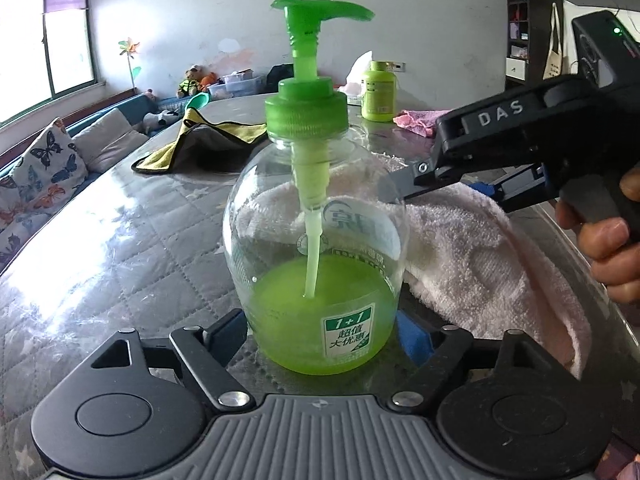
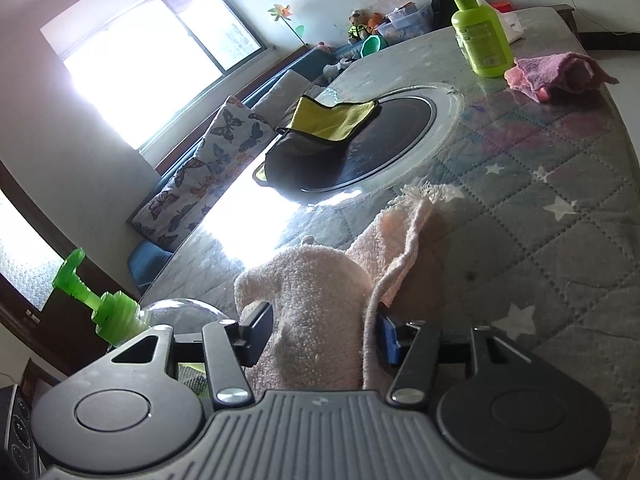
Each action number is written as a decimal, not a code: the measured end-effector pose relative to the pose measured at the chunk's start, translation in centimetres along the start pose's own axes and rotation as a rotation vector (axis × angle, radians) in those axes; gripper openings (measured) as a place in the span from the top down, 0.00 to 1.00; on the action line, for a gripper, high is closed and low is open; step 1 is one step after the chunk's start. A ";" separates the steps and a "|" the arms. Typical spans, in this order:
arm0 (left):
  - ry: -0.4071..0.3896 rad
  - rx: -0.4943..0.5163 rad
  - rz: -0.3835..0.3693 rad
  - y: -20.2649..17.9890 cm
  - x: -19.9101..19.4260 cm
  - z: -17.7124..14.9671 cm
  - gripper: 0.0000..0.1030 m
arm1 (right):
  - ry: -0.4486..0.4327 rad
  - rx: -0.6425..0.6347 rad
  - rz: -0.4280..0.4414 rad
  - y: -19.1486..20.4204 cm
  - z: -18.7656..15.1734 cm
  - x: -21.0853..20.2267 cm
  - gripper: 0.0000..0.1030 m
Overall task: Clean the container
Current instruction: 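Sweep the towel over the bottle's shoulder and down with the right tool, then drape the towel around the bottle's body and rub with the right tool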
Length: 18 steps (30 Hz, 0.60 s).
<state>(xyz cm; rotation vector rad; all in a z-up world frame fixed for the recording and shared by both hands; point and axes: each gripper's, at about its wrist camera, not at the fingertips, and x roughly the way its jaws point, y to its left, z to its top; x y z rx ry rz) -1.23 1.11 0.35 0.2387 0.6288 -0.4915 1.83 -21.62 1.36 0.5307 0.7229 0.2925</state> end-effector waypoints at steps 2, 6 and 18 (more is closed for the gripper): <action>0.002 0.009 -0.013 0.2 0.0 0.0 0.20 | 0.008 -0.001 -0.002 -0.1 -0.1 0.2 0.46; 0.009 0.054 -0.045 0.8 0.2 0.1 0.20 | 0.028 -0.005 -0.006 -0.1 -0.4 0.8 0.46; 0.003 0.109 -0.097 1.7 0.2 -0.6 0.20 | 0.043 -0.018 0.002 0.4 -0.5 1.2 0.69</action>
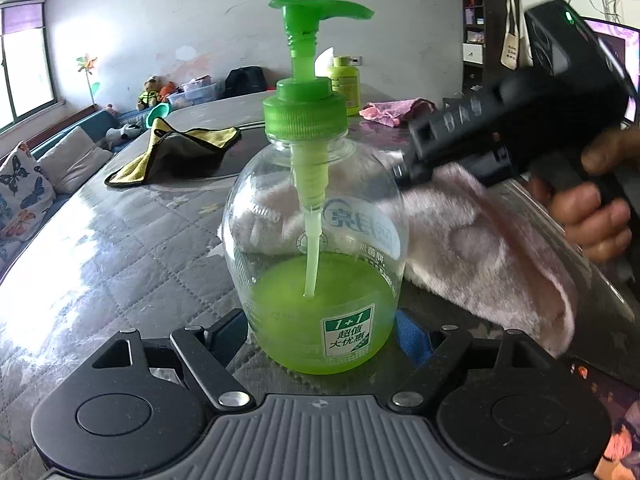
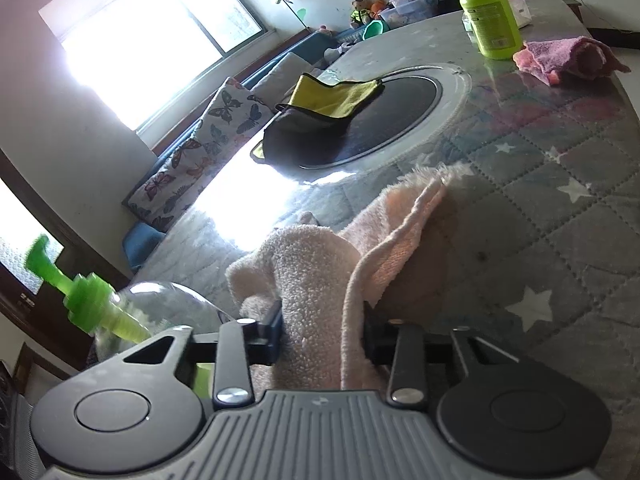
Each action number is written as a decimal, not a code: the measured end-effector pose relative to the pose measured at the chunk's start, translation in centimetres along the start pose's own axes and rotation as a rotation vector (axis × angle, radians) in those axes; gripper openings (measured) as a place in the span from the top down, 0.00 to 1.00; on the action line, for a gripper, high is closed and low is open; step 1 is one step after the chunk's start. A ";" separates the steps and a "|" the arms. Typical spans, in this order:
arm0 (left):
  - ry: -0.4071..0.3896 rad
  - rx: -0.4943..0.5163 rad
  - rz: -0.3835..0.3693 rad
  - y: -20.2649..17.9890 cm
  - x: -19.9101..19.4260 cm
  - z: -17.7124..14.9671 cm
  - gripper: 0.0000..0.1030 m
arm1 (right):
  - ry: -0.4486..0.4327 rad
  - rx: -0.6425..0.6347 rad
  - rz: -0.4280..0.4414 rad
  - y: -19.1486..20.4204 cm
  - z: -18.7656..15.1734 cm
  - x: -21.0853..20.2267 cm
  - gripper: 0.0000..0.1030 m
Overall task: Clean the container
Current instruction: 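Drape the towel around the bottle's body and rub with the right tool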
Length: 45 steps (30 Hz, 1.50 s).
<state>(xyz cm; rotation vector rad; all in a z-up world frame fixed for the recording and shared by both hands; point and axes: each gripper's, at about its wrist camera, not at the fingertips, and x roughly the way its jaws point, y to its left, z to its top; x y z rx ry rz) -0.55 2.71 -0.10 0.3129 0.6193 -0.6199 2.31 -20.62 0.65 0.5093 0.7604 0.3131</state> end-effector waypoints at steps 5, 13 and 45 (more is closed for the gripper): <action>-0.009 0.001 -0.008 0.1 0.0 -0.2 0.20 | -0.029 0.056 0.138 1.2 1.3 -1.5 0.70; -0.019 -0.009 -0.005 0.1 -0.2 -0.3 0.19 | 0.010 0.066 0.152 1.7 1.6 0.5 0.70; -0.031 -0.007 0.008 0.2 0.0 -0.5 0.19 | 0.050 0.117 0.161 0.6 1.2 1.3 0.70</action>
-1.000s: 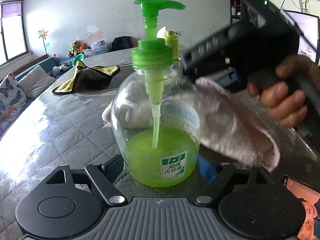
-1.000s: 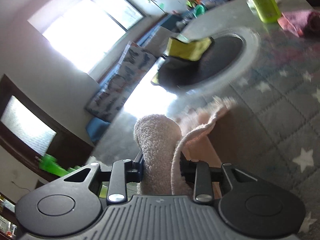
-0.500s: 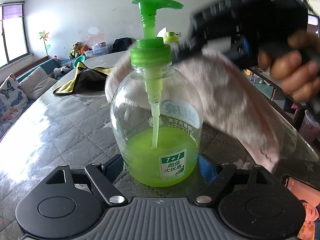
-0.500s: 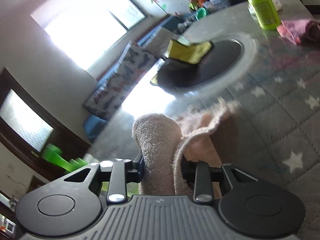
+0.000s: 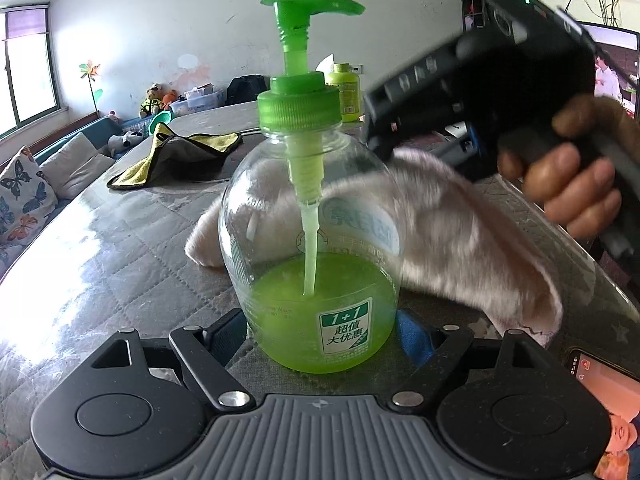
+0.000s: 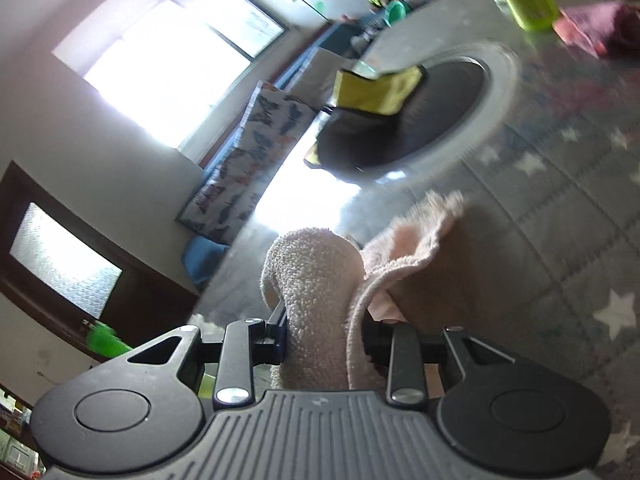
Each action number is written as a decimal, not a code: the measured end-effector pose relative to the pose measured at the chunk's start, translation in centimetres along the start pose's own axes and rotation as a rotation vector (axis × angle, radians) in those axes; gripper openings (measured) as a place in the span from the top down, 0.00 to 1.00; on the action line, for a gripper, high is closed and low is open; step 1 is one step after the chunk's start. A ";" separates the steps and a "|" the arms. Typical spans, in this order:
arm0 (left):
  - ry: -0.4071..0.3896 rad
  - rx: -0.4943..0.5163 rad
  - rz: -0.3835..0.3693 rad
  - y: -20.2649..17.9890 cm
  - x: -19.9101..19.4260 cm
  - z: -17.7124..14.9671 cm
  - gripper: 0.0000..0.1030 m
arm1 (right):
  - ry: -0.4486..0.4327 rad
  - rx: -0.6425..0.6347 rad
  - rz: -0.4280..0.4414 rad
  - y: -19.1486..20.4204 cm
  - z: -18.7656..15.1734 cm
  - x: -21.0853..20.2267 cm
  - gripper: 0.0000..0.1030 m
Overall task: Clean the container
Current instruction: 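Drape the towel around the bottle's body and rub with the right tool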
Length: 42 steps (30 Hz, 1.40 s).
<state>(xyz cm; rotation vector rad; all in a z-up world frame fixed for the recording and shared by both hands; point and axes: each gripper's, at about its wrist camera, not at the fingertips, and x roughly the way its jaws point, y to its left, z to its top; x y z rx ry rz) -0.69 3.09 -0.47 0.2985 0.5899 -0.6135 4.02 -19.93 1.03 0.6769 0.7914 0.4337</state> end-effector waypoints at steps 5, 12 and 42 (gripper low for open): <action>0.000 0.000 0.000 0.0 0.0 0.0 0.19 | 0.015 -0.015 -0.034 -0.6 -0.9 -0.1 0.70; 0.002 0.004 0.003 -0.2 0.1 -0.1 0.19 | 0.001 -0.027 -0.035 0.0 -0.9 -2.0 0.70; 0.016 -0.023 -0.002 -0.1 0.3 -0.1 0.17 | 0.091 0.218 0.131 -3.7 1.3 4.3 0.69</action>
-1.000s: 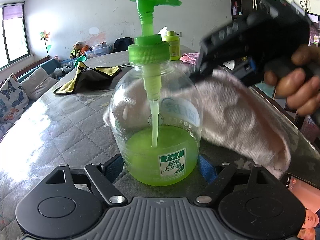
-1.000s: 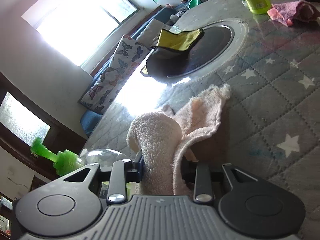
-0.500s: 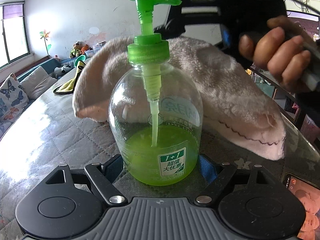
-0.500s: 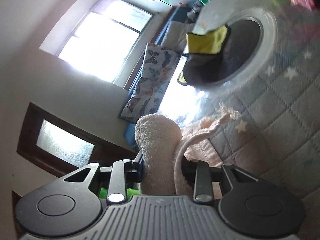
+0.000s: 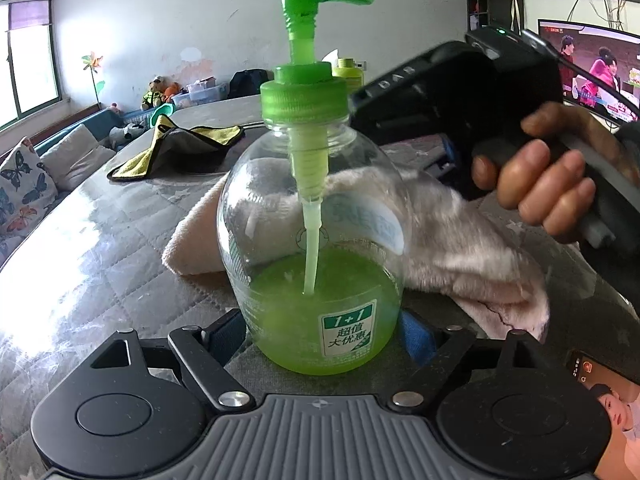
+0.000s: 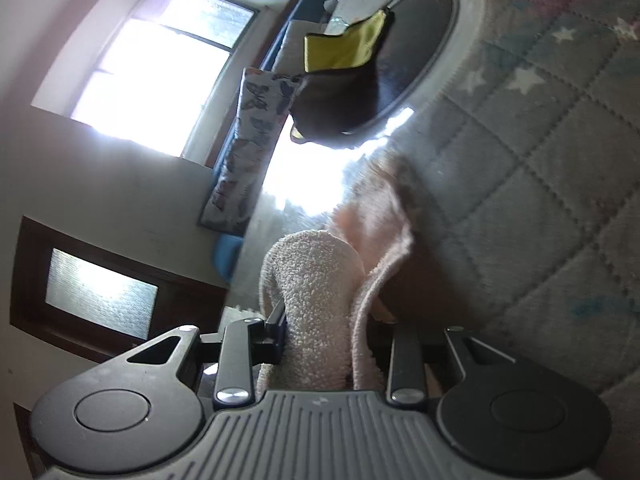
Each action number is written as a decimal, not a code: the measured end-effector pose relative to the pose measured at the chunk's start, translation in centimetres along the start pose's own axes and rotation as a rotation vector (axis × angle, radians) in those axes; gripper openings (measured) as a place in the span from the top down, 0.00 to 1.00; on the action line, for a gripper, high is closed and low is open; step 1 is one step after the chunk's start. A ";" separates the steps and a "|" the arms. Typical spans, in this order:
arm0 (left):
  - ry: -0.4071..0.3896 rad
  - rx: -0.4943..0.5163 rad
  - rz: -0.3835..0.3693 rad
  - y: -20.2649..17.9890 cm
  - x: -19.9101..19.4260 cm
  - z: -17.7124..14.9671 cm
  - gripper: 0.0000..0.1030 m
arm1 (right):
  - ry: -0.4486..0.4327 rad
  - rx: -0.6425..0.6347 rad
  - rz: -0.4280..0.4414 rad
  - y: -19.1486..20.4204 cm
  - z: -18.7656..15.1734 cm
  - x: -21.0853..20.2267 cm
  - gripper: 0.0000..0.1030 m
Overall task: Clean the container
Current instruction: 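Drape the towel around the bottle's body and rub with the right tool, then wipe the towel along the bottle's side with the right tool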
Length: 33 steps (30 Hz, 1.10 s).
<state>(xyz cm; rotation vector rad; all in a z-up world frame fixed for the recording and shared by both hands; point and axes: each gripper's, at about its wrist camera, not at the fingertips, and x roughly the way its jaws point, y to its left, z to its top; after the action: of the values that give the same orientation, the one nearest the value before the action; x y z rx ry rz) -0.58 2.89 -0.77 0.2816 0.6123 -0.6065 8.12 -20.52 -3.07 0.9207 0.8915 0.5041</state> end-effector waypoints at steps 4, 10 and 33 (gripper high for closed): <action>0.008 -0.013 0.016 -0.2 -0.1 0.1 0.17 | -0.002 -0.026 -0.021 0.2 -0.4 -0.3 0.69; 0.024 -0.053 0.056 -0.7 -0.3 0.3 0.16 | -0.016 -0.098 -0.075 1.1 -1.4 -1.0 0.69; 0.024 -0.199 0.178 -2.1 0.0 1.2 0.16 | -0.146 -0.268 -0.311 1.9 -4.8 -7.6 0.65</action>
<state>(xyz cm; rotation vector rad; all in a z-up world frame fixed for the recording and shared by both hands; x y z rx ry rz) -1.27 0.76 -0.02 0.1542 0.6575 -0.3687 -0.12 -22.64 0.46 0.5546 0.7938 0.2751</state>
